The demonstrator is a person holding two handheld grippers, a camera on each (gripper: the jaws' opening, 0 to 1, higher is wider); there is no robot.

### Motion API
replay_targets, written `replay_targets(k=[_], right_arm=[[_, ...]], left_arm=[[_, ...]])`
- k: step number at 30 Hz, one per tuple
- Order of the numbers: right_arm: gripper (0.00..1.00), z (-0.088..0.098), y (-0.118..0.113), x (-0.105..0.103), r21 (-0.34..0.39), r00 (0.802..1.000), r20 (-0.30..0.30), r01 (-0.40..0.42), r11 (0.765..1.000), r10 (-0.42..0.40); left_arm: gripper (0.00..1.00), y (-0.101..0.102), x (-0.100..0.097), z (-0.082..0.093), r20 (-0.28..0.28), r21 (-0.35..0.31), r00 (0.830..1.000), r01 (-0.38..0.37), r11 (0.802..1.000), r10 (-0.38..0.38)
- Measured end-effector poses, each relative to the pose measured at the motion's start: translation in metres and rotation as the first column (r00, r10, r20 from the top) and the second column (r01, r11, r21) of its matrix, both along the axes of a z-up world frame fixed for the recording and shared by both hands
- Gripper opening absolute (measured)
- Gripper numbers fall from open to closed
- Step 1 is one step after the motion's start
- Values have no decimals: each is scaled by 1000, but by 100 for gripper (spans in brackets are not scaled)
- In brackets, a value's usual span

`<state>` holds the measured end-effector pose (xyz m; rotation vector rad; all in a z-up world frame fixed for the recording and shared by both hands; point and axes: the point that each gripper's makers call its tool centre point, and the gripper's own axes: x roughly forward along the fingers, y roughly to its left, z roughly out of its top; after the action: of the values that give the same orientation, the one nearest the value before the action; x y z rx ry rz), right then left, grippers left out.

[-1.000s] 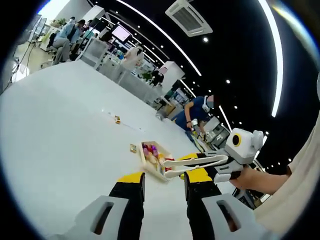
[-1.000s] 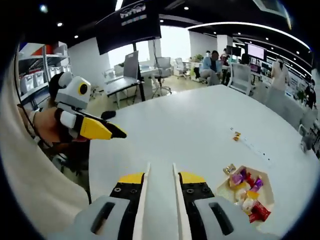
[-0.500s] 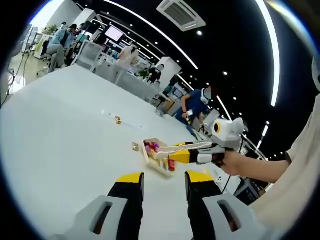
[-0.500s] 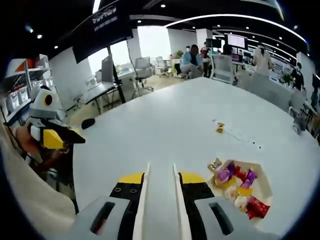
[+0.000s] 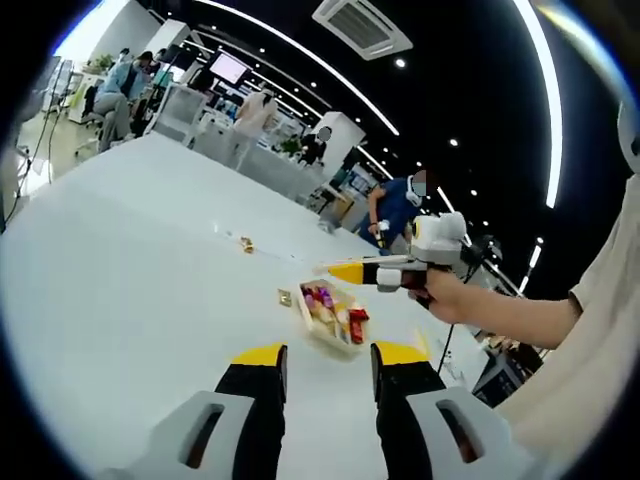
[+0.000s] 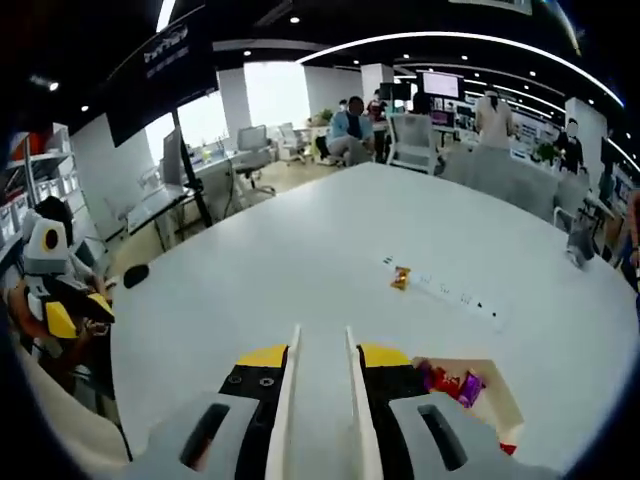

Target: Place the target food into the container with the food tongs after gripping and lifting it, then release it inside without dropping or visibly crushing the food.

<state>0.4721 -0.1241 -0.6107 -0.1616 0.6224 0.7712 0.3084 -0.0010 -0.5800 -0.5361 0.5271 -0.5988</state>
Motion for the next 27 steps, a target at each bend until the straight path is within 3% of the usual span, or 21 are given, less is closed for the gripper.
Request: replay_targets(k=[11,27], right_arm=[[26,-3,7,56,-5,998,17,53,999,-52],[26,-9,8,90,-35,999,30,39,999,-38]], left_arm=[[34,12,6,-7,-16,19,999,-28,999,28],[34,17,11,-15,-34,20,998,-56,998,57]])
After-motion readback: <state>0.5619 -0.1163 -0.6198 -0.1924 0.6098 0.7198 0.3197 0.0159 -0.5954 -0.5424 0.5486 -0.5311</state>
